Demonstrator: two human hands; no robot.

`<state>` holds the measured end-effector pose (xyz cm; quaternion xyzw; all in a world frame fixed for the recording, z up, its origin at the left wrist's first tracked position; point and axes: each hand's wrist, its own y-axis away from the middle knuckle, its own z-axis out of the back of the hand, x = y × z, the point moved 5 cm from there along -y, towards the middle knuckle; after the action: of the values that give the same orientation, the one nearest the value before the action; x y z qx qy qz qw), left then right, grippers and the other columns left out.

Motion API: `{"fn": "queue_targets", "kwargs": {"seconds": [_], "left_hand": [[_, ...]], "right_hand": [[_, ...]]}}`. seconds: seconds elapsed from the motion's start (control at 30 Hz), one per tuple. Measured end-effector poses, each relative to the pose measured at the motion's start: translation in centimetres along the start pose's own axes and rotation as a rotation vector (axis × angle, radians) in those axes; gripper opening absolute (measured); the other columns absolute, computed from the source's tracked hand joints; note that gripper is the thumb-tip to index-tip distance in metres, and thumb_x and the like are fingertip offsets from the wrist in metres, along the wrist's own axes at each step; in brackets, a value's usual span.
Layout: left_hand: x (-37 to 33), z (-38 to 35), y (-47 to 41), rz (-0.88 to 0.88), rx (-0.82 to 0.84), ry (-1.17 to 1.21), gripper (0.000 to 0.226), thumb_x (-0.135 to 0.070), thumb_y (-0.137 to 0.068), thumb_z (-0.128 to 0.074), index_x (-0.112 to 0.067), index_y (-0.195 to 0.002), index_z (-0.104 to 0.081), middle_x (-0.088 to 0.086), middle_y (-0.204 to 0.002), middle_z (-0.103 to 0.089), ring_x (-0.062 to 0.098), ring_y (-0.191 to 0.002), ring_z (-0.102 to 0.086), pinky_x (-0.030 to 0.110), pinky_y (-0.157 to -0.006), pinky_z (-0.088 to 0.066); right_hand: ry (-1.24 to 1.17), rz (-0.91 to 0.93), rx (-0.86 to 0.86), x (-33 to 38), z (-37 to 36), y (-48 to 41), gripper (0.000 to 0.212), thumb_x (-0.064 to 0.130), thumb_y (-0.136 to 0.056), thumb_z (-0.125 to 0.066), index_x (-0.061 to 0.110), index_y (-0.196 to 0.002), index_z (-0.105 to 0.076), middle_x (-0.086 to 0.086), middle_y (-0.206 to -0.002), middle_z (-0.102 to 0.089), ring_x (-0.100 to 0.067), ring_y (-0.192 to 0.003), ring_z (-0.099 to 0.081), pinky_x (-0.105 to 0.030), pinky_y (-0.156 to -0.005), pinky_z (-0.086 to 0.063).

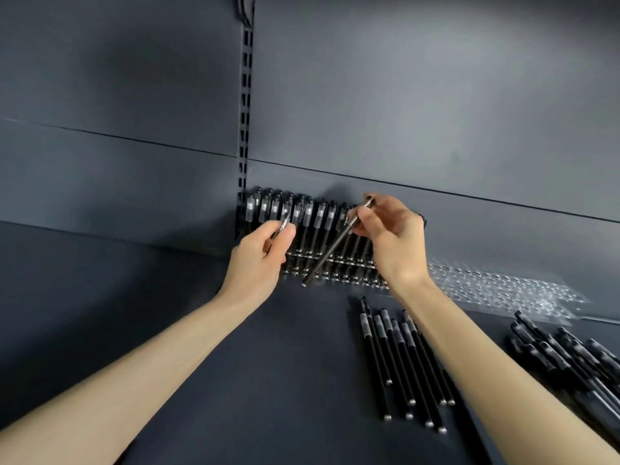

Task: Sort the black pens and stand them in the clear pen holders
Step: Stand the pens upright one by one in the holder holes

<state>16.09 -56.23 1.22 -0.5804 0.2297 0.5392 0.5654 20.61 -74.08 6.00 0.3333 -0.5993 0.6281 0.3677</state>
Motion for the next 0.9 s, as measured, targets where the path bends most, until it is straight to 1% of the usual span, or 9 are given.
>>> {"fn": "queue_targets", "kwargs": {"seconds": [0.1,0.2,0.3,0.43,0.53,0.6,0.73,0.8,0.9], "left_hand": [[1.5,0.6,-1.7,0.013,-0.029,-0.003,0.035,-0.038,-0.099,-0.041,-0.007,-0.089,-0.054,-0.002,-0.058,-0.035,0.010,-0.051,-0.033,0.028,-0.053,-0.030],[2.7,0.3,-1.9,0.015,-0.037,0.055,0.035,-0.035,-0.101,-0.039,-0.015,-0.071,-0.042,-0.008,-0.052,-0.033,0.012,-0.049,-0.031,0.032,-0.053,-0.029],[3.3,-0.3,-1.1,-0.018,0.021,0.125,0.037,-0.037,-0.101,-0.037,-0.005,-0.084,-0.045,-0.003,-0.055,-0.031,0.015,-0.052,-0.028,0.031,-0.048,-0.025],[3.3,0.2,-1.1,-0.051,-0.057,0.142,0.035,-0.035,-0.102,-0.035,-0.005,-0.085,-0.043,-0.009,-0.051,-0.025,0.014,-0.049,-0.025,0.026,-0.045,-0.025],[3.6,0.4,-1.4,0.001,-0.106,0.183,0.034,-0.031,-0.102,-0.036,-0.002,-0.086,-0.043,-0.011,-0.049,-0.028,0.009,-0.044,-0.026,0.018,-0.043,-0.027],[3.8,0.5,-1.4,0.006,-0.102,0.169,0.035,-0.030,-0.101,-0.037,0.000,-0.087,-0.042,-0.005,-0.054,-0.031,0.009,-0.045,-0.028,0.019,-0.044,-0.027],[3.5,0.4,-1.4,-0.039,-0.052,0.161,0.035,-0.032,-0.101,-0.037,0.001,-0.089,-0.042,0.006,-0.059,-0.031,0.015,-0.051,-0.028,0.028,-0.045,-0.027],[3.3,0.2,-1.4,-0.036,-0.041,0.161,0.034,-0.031,-0.101,-0.038,0.000,-0.088,-0.044,0.005,-0.059,-0.030,0.013,-0.050,-0.027,0.026,-0.044,-0.026],[3.6,0.2,-1.5,0.005,-0.062,0.156,0.036,-0.032,-0.101,-0.038,0.001,-0.089,-0.047,0.004,-0.058,-0.032,0.011,-0.048,-0.029,0.020,-0.043,-0.028]], "right_hand": [[0.179,0.118,-0.125,-0.1,-0.9,-0.6,0.017,0.013,-0.093,-0.057,0.022,-0.106,-0.052,-0.003,-0.093,-0.069,-0.014,-0.085,-0.066,-0.031,-0.084,-0.053],[0.250,0.220,-0.204,0.3,-1.8,-0.9,0.014,0.013,-0.093,-0.058,0.018,-0.105,-0.052,0.001,-0.092,-0.068,-0.008,-0.083,-0.065,-0.019,-0.076,-0.050],[0.338,0.317,-0.217,0.7,-2.8,-1.2,0.013,0.011,-0.092,-0.059,0.012,-0.105,-0.055,0.008,-0.084,-0.064,-0.010,-0.075,-0.064,-0.014,-0.068,-0.047],[0.338,0.352,-0.194,0.3,-4.0,-1.7,0.016,0.008,-0.092,-0.059,0.021,-0.100,-0.052,0.012,-0.081,-0.058,-0.013,-0.071,-0.061,-0.013,-0.062,-0.044],[0.370,0.374,-0.165,-0.3,-4.4,-1.9,0.013,0.010,-0.091,-0.060,0.016,-0.102,-0.057,0.006,-0.083,-0.061,-0.011,-0.067,-0.060,-0.013,-0.060,-0.042],[0.403,0.387,-0.149,-0.6,-4.6,-2.0,0.015,0.009,-0.090,-0.062,0.009,-0.104,-0.060,0.004,-0.084,-0.063,-0.010,-0.070,-0.062,-0.011,-0.063,-0.044],[0.462,0.353,-0.057,-1.3,-5.2,-1.9,0.019,0.010,-0.087,-0.067,0.007,-0.104,-0.060,0.012,-0.080,-0.060,-0.003,-0.074,-0.062,-0.009,-0.071,-0.048],[0.520,0.338,-0.020,-1.3,-5.2,-2.0,0.018,0.010,-0.086,-0.067,0.006,-0.103,-0.061,0.015,-0.078,-0.058,0.004,-0.073,-0.059,-0.007,-0.070,-0.047],[0.560,0.317,0.021,-0.8,-5.1,-2.3,0.016,0.007,-0.087,-0.066,0.004,-0.102,-0.062,0.012,-0.077,-0.059,0.001,-0.072,-0.058,-0.007,-0.072,-0.048]]}}
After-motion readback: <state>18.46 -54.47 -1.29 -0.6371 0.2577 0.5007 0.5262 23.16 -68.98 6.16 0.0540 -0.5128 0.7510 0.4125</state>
